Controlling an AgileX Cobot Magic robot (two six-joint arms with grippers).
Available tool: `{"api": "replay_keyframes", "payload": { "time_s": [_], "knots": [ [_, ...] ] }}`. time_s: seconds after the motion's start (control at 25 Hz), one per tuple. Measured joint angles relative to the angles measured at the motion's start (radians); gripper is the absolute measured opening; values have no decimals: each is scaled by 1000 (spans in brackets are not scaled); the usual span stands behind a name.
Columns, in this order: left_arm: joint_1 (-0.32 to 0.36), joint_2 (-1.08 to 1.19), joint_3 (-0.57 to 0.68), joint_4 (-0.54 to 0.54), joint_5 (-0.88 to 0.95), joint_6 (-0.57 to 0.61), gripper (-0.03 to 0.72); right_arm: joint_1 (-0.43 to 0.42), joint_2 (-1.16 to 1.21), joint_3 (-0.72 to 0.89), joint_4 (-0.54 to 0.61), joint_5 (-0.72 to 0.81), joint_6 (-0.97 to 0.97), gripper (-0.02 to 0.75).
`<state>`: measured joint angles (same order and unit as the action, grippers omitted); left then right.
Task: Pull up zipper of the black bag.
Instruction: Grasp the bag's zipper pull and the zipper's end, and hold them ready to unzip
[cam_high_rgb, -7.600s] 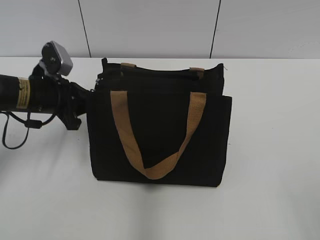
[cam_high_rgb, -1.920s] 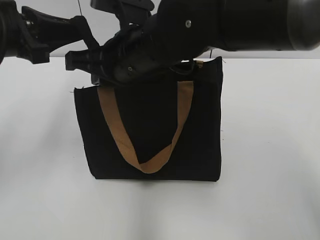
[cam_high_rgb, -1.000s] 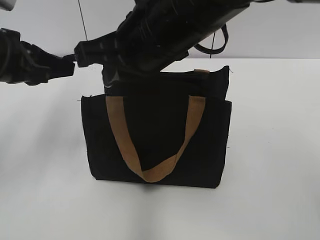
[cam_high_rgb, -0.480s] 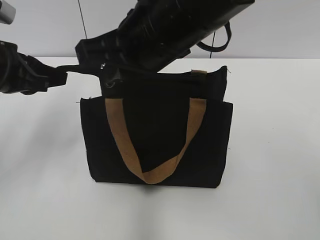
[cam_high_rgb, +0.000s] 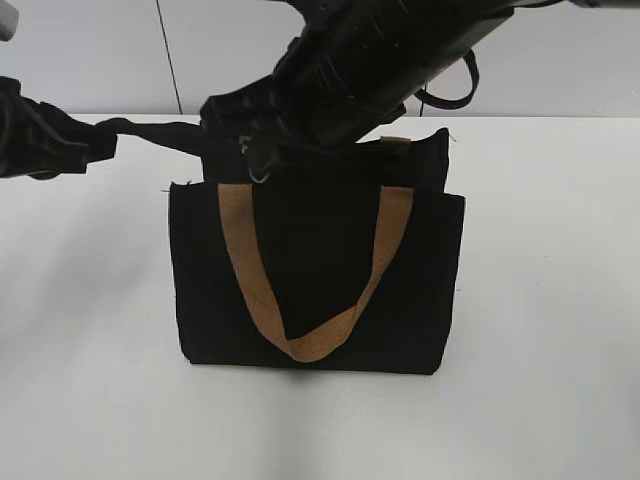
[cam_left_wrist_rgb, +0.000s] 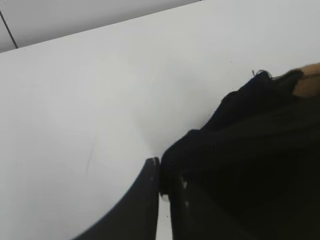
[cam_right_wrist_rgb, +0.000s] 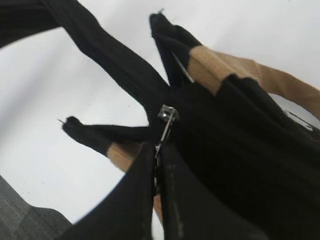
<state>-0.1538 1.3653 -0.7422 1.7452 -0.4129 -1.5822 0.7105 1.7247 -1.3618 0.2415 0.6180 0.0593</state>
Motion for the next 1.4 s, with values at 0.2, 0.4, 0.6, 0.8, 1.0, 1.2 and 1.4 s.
{"api": "replay_keyframes", "payload": {
  "time_s": [0.2, 0.4, 0.6, 0.8, 1.0, 1.2, 1.4],
  "knots": [
    [1, -26, 0, 0, 10, 0, 20, -48, -3, 0, -19, 84, -3, -10],
    [1, -26, 0, 2, 11, 0, 20, -84, -41, 0, -92, 218, -4, -10],
    [1, -26, 0, 2, 13, 0, 20, -131, -90, 0, -167, 349, -5, -11],
    [0, -26, 0, 3, -26, 0, 20, -146, -113, 0, -203, 398, -7, -11],
    [0, -26, 0, 3, -43, 0, 34, -150, -125, 0, -193, 397, -12, 20],
    [2, -26, 0, 3, -49, -2, 326, -154, -134, 0, -94, 391, -162, 346],
    [1, -26, 0, 3, -107, -50, 594, -154, -140, 0, -62, 401, -228, 563]
  ]
}}
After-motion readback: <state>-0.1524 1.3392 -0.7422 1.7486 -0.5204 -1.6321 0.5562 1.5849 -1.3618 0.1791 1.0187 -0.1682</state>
